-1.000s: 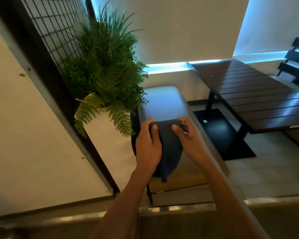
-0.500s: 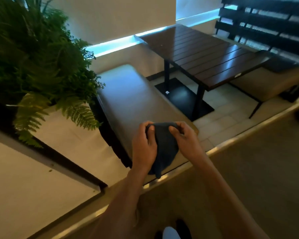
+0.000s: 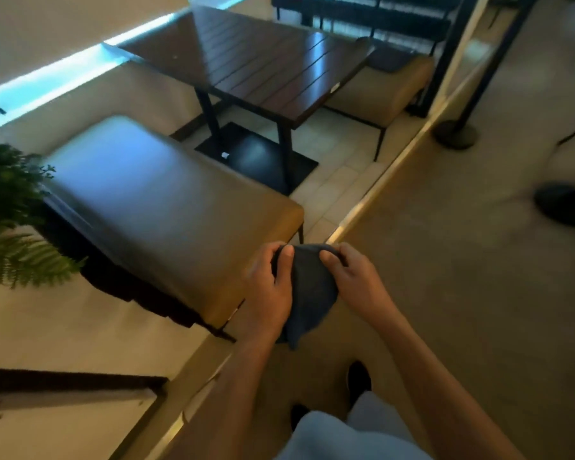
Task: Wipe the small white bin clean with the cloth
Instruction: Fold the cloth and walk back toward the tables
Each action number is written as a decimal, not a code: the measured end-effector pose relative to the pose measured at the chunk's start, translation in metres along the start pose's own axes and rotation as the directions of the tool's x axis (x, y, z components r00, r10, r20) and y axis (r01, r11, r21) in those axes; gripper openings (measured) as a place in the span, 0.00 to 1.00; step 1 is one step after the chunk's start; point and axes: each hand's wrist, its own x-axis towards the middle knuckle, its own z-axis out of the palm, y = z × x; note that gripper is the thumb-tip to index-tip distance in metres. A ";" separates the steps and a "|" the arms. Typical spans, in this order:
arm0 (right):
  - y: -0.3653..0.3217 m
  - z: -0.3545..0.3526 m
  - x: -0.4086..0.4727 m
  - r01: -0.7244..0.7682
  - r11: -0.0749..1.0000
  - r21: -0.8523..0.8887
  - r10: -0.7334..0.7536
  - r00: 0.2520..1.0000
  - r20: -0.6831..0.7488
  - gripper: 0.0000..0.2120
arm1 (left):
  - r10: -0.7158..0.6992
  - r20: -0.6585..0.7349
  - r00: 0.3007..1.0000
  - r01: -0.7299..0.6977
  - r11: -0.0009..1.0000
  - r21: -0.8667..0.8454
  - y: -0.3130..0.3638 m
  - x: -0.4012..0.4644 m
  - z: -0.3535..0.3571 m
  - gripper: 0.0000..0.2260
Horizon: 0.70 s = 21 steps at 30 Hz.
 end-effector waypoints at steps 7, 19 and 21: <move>0.025 -0.054 -0.003 -0.032 0.997 0.065 0.042 0.986 -0.160 0.07 | 0.087 0.164 0.983 -0.083 0.996 -0.032 0.023 0.011 0.060 0.09; 0.077 -0.195 0.058 -0.067 0.979 0.192 0.120 0.952 -0.283 0.06 | 0.105 0.291 0.951 -0.099 0.994 -0.036 0.093 0.064 0.218 0.04; 0.082 -0.222 0.070 -0.063 0.975 0.213 0.126 0.947 -0.297 0.07 | 0.096 0.305 0.948 -0.088 0.995 -0.038 0.107 0.074 0.244 0.05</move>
